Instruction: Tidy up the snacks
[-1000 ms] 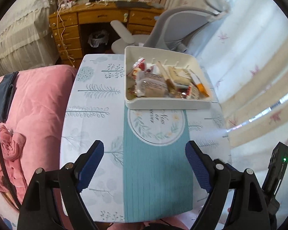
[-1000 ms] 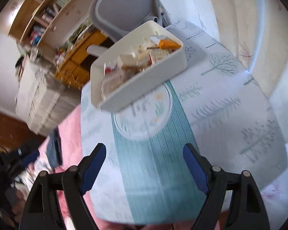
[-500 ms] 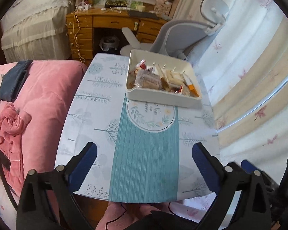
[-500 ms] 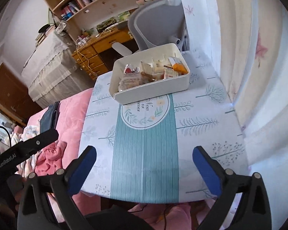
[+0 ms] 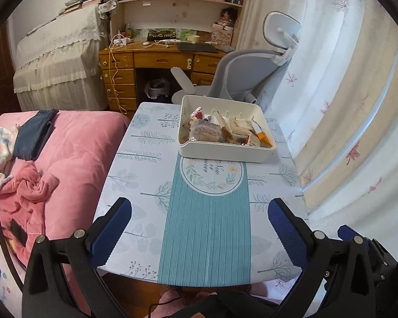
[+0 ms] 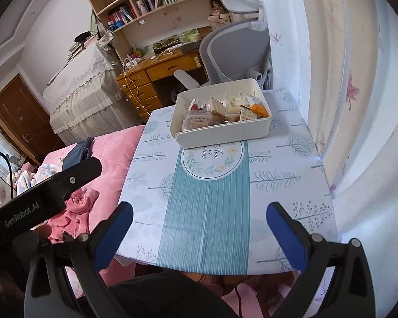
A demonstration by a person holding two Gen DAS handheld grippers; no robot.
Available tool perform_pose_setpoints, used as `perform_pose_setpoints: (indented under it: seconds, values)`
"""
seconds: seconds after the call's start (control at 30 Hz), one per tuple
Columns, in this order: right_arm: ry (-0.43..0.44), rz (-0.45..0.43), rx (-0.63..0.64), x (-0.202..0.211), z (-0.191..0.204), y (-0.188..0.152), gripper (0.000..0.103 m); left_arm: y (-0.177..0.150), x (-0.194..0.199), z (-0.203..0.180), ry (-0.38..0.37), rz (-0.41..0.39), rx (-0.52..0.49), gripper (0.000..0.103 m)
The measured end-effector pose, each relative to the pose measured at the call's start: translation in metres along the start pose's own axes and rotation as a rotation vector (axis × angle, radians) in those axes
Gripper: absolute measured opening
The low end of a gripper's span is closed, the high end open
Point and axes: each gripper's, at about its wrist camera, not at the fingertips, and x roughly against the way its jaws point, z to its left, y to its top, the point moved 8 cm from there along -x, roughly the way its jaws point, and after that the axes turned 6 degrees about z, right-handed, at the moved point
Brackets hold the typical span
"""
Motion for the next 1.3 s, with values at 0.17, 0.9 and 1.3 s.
perform_pose_setpoints:
  seconds: [0.17,0.9,1.3]
  values:
    - [-0.023,-0.003,-0.005,-0.004,0.001,0.0,0.103,-0.003,0.001,0.002,0.007,0.0,-0.003,0.102]
    - [-0.039,0.057,-0.001,-0.01,0.004,-0.015,0.103,-0.022,-0.016,0.003,0.001,0.091,0.001,0.102]
    - [-0.047,0.088,-0.017,-0.022,-0.003,-0.008,0.103,-0.016,-0.022,0.002,0.035,0.09,-0.012,0.102]
